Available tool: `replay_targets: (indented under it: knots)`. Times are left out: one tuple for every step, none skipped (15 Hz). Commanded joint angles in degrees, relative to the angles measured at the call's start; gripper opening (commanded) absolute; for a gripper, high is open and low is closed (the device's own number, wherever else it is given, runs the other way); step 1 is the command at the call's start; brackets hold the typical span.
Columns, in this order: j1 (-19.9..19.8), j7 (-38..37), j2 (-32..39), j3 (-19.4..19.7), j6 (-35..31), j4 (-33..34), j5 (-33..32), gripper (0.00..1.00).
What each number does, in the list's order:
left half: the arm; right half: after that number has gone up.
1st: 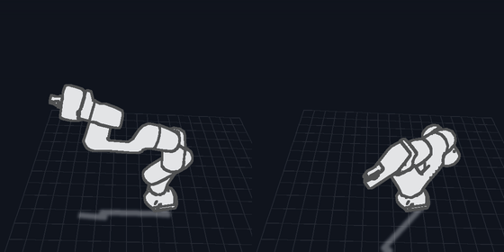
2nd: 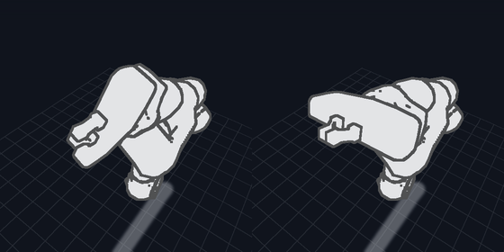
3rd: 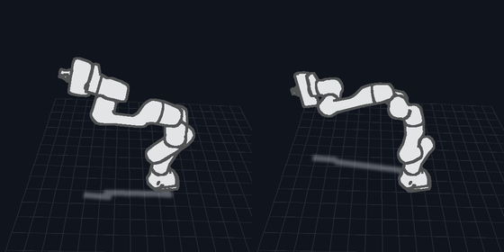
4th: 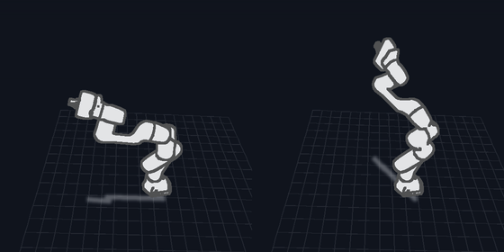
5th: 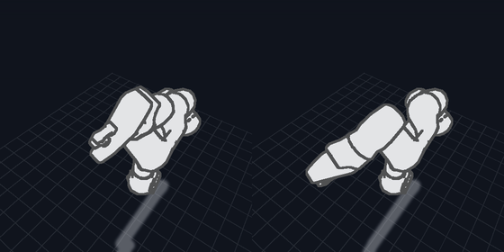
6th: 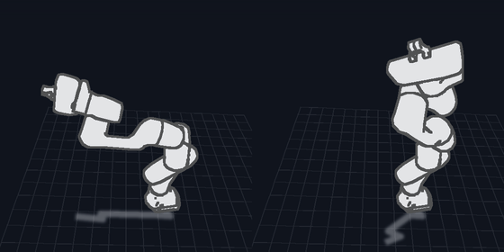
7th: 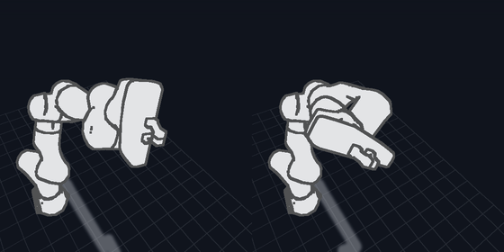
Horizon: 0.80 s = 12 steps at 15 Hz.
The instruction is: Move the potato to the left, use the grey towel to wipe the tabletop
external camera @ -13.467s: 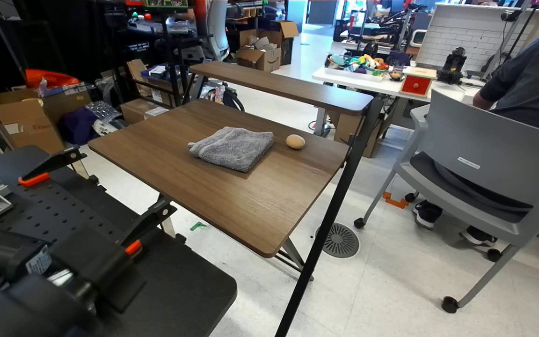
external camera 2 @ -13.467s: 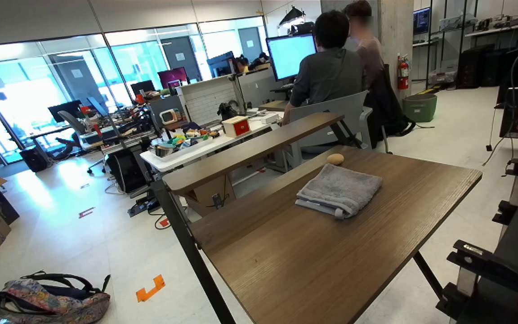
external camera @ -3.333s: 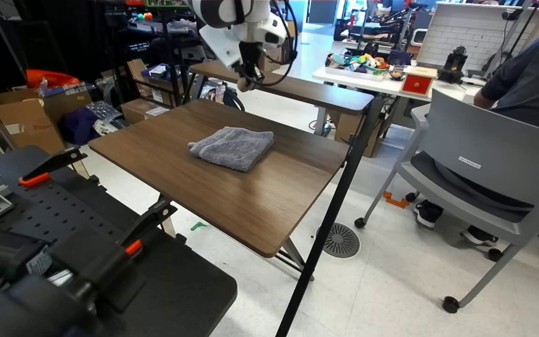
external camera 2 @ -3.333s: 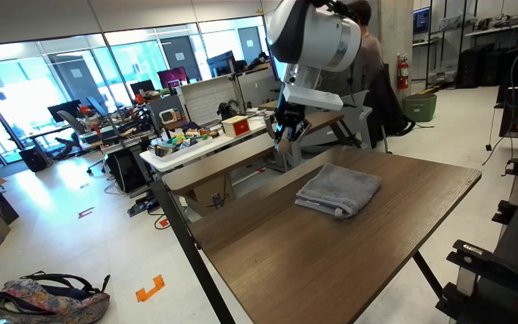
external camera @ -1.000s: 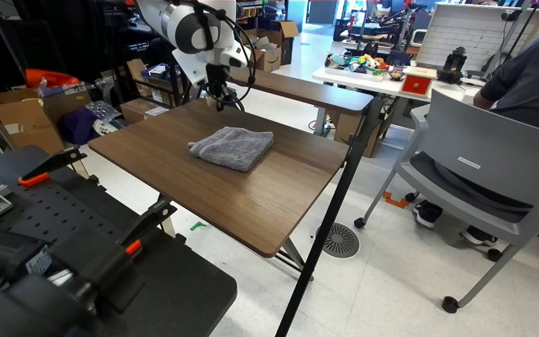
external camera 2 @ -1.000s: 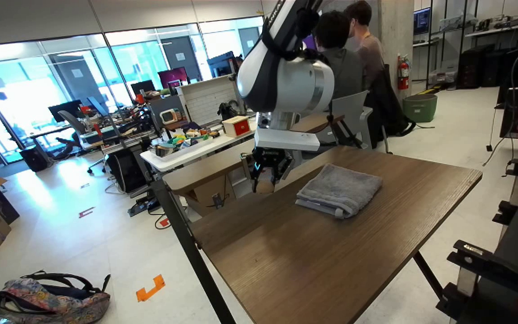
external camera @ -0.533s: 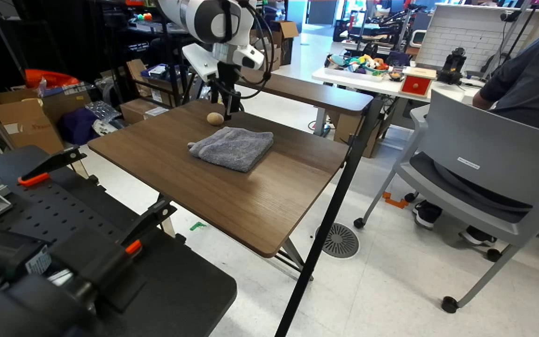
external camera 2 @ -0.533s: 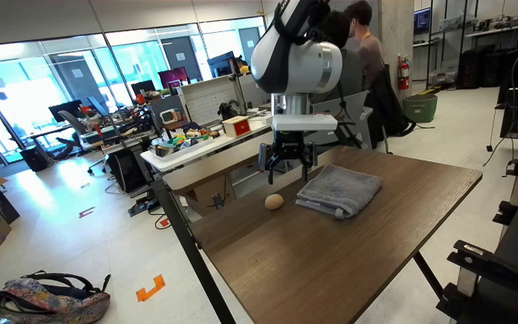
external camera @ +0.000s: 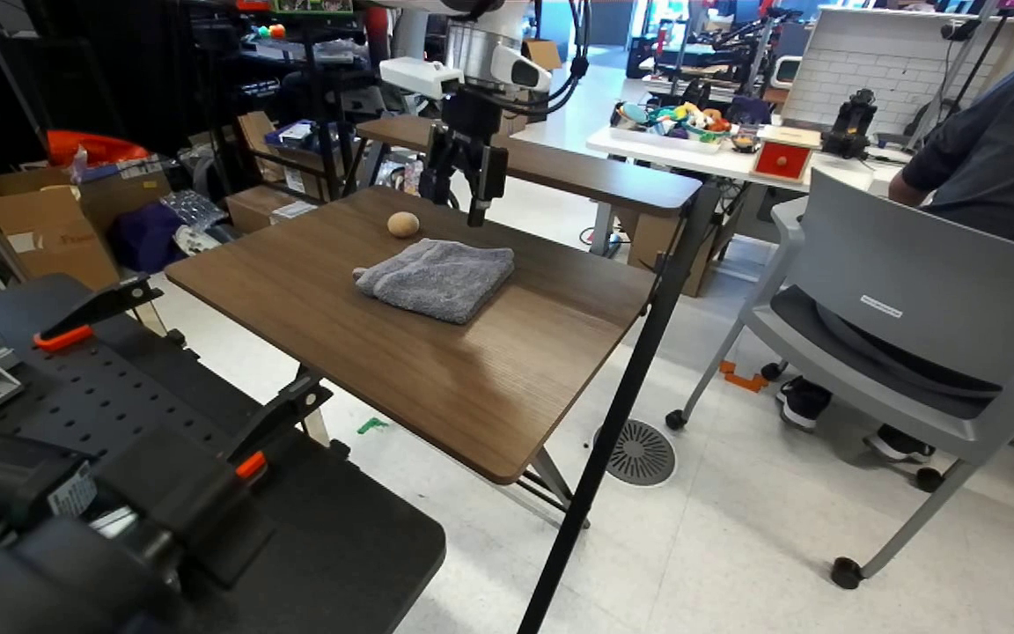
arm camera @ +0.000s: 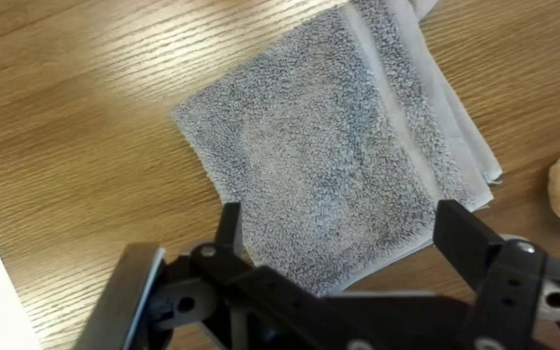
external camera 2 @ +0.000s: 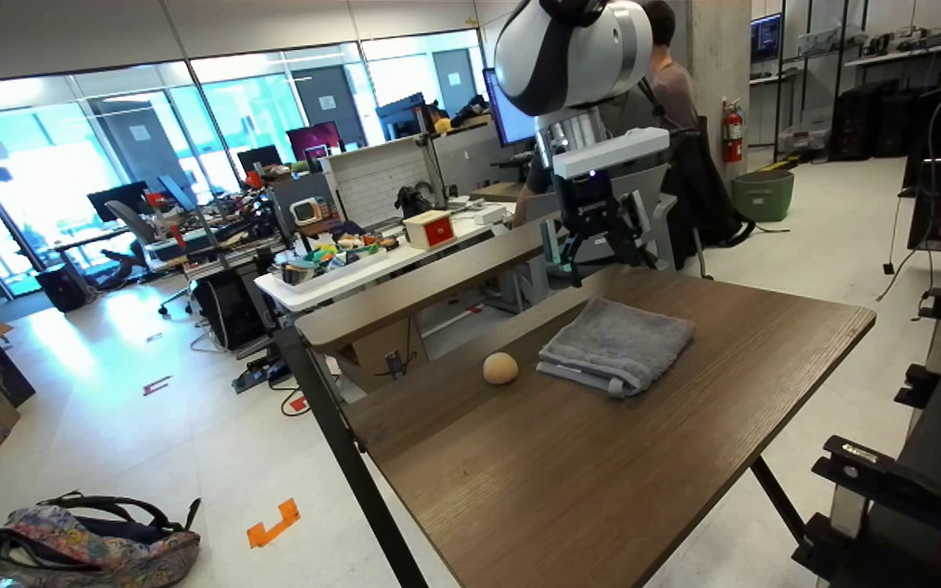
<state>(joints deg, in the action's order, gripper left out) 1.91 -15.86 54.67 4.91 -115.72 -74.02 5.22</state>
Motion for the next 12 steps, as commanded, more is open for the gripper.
replay_targets:
  knots:
    - [-0.3, -0.2, 0.1, -0.5, 0.1, 0.1, -0.6, 1.0]
    - [-0.4, -0.9, 0.6, -0.9, -1.5, 0.1, 0.1, 1.0]
    - [-0.6, -0.8, 0.7, -1.3, -3.8, -0.1, 0.8, 1.0]
    - [-0.7, -1.4, 0.4, -1.7, -7.9, -1.1, 1.7, 1.0]
    - [-0.5, -2.2, 0.8, -1.7, -10.7, -1.3, 2.1, 1.0]
    - [-0.4, -2.4, 0.9, -1.6, -14.0, -2.2, 2.2, 1.0]
    - [-0.3, -2.5, 1.0, -1.5, -16.1, -3.2, 1.9, 1.0]
    - [-0.1, -3.2, 0.9, -1.0, -16.3, -4.4, 1.3, 1.0]
    - [0.0, -3.2, 0.5, -0.7, -16.6, -5.9, 1.0, 1.0]
    - [0.0, -2.7, -0.1, -0.6, -17.1, -8.1, 0.6, 1.0]
    - [0.1, -1.9, -1.0, -0.4, -17.5, -10.6, 0.1, 1.0]
    - [0.2, -1.1, -1.7, -0.2, -17.8, -12.8, -0.4, 1.0]
